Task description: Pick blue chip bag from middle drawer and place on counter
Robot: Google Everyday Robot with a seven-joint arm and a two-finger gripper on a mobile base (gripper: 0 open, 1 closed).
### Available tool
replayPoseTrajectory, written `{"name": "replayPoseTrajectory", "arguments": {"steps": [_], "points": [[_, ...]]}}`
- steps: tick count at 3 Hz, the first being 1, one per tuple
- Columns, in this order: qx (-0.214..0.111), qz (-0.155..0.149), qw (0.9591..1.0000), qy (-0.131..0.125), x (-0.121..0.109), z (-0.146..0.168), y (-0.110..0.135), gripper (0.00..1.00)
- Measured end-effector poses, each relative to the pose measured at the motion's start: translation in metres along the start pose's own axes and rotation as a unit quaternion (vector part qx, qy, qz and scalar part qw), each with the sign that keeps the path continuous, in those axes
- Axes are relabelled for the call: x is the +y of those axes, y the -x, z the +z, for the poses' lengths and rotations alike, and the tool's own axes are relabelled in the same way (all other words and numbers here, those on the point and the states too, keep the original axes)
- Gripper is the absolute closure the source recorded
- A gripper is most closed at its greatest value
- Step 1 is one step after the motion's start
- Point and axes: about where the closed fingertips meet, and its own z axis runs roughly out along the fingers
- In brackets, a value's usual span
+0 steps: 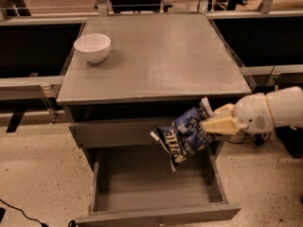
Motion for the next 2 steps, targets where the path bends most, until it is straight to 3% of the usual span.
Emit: {"name": "replayPoseTrajectory", "arguments": {"steps": [1, 2], "points": [[-0.036, 0.015, 0.9992, -0.010, -0.043, -0.027, 0.041, 1.00], [-0.102, 0.005, 0.9935, -0.050, -0.080, -0.052, 0.098, 1.00]]}}
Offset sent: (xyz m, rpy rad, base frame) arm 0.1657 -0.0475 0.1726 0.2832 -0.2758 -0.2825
